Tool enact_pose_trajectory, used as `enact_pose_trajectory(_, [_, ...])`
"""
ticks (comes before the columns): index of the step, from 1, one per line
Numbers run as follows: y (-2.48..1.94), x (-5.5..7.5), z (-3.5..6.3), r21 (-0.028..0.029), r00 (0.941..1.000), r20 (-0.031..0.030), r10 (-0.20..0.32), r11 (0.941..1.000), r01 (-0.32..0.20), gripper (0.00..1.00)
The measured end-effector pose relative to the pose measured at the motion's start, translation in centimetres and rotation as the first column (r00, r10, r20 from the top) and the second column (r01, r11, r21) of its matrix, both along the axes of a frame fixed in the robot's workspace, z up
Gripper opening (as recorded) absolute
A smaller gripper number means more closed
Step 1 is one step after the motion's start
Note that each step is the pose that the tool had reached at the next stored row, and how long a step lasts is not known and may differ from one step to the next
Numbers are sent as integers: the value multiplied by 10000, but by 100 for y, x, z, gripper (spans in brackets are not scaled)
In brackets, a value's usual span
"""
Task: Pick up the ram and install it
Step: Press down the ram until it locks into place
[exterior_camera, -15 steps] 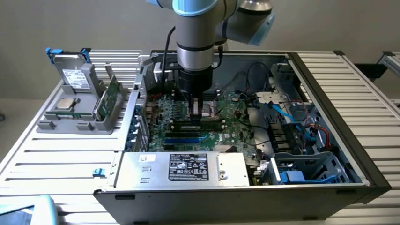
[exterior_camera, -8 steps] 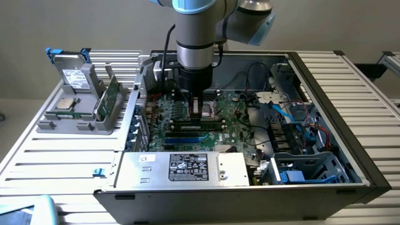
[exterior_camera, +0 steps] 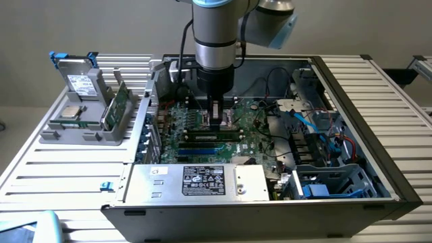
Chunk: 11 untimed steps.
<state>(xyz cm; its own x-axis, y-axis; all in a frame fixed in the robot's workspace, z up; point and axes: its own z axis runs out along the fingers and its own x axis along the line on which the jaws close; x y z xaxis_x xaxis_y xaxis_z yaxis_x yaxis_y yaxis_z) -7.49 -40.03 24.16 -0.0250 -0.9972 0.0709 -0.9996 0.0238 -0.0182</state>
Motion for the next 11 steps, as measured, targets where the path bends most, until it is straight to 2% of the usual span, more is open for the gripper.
enact_pose_trajectory(11, [0, 2, 0, 5, 10000, -2, -1, 10000, 1, 11])
